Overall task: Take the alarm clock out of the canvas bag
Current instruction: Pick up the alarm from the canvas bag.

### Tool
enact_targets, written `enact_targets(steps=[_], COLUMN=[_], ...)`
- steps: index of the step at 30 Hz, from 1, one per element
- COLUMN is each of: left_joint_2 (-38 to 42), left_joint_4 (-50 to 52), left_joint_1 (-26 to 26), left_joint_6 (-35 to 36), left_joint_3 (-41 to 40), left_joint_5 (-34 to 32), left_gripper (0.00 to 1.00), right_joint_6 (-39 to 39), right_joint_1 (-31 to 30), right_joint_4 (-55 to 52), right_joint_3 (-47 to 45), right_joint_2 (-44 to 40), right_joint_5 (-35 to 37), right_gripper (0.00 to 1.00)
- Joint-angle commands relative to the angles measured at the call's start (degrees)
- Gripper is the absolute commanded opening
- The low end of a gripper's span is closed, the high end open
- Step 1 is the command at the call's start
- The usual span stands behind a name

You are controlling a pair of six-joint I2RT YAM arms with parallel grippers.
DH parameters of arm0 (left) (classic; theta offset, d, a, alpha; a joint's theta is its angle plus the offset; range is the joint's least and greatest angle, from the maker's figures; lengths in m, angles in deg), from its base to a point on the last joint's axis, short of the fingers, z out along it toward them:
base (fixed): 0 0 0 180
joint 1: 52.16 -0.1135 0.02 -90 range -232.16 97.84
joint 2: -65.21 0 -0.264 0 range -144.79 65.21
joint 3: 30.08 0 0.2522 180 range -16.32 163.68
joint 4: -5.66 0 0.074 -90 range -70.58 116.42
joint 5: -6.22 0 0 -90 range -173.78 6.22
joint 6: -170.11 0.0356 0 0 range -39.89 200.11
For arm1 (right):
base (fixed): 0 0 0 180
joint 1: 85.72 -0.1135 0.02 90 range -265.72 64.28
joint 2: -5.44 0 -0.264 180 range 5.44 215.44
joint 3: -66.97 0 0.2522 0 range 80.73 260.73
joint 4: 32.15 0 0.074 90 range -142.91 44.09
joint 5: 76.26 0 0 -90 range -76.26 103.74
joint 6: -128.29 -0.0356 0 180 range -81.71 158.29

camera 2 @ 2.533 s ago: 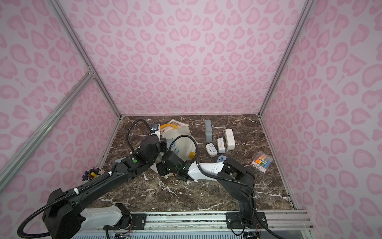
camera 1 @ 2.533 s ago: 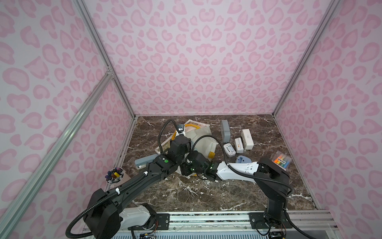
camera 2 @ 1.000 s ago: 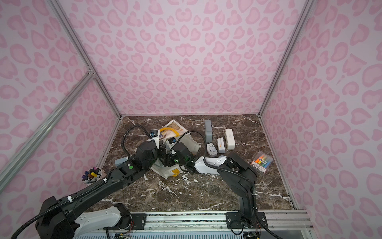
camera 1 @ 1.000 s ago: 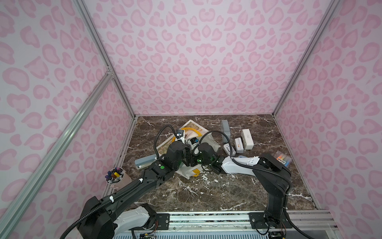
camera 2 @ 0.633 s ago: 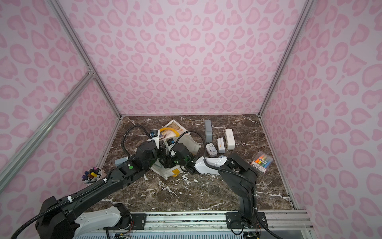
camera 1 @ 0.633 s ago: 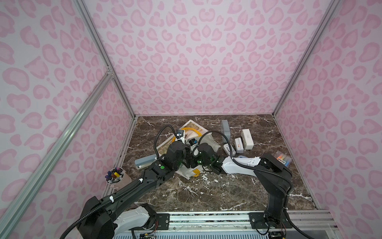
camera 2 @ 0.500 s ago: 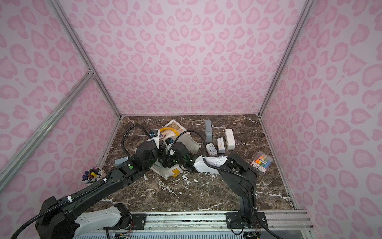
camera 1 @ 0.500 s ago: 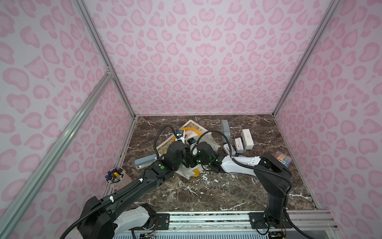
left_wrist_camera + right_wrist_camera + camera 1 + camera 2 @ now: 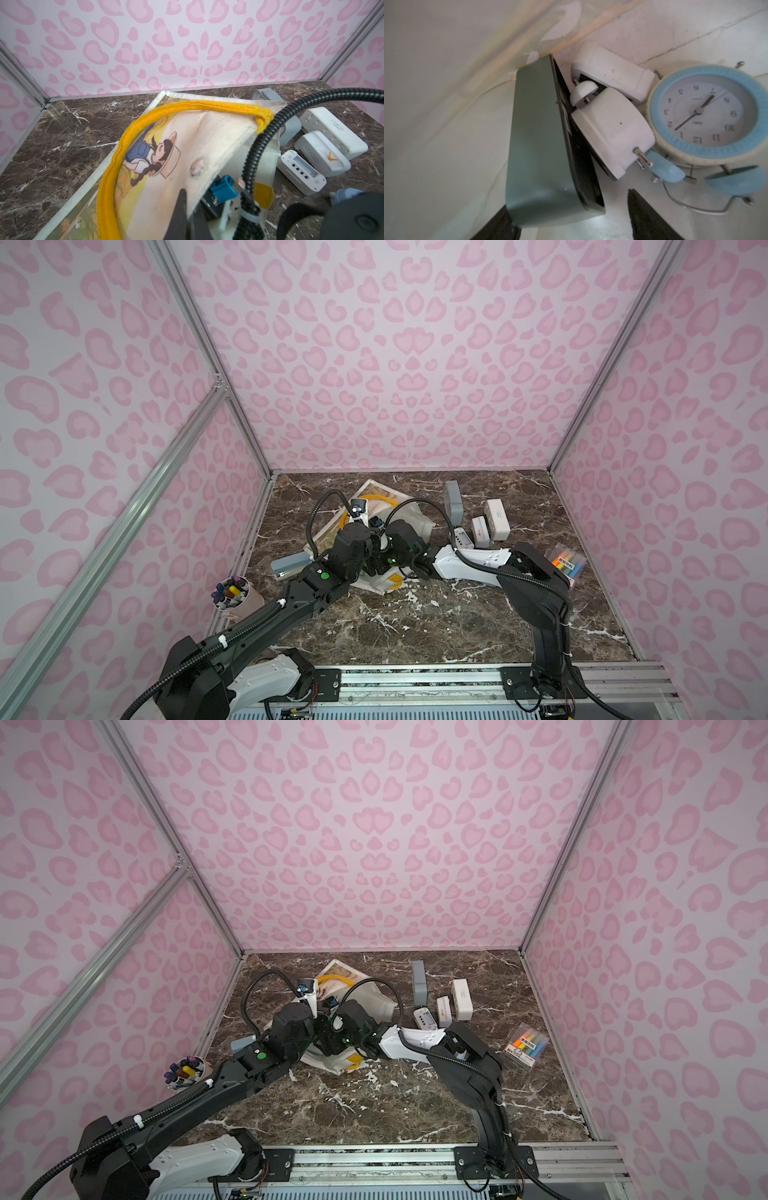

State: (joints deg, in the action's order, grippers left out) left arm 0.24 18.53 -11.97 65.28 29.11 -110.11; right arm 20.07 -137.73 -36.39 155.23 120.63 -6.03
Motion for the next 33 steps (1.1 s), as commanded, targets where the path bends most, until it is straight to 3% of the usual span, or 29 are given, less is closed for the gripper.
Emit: enact_targets(steps=[1,17,33], left_joint_2=[0.0,-0.1,0.0], left_joint_4=[-0.4,-1.4,-1.2], left_joint_1=[0.1,0.1,0.1], left_joint_6=[-0.5,-0.9,-1.1], left_joint_3=[0.6,0.8,0.5], left_joint_5=[2.8,3.3,2.6], left_gripper=[0.03,0.03,0.03], right_joint_6=[3.5,5.1,5.9], right_joint_1=[-0.2,-0.4,-0.2], right_joint_4=[-0.7,-1.7,0.0], right_joint_3=[2.2,5.7,2.0], right_joint_2=[1.8,4.5,1.6], right_joint_5=[-3.4,-5.2,-4.1], right_gripper=[0.77,0.65,0.41])
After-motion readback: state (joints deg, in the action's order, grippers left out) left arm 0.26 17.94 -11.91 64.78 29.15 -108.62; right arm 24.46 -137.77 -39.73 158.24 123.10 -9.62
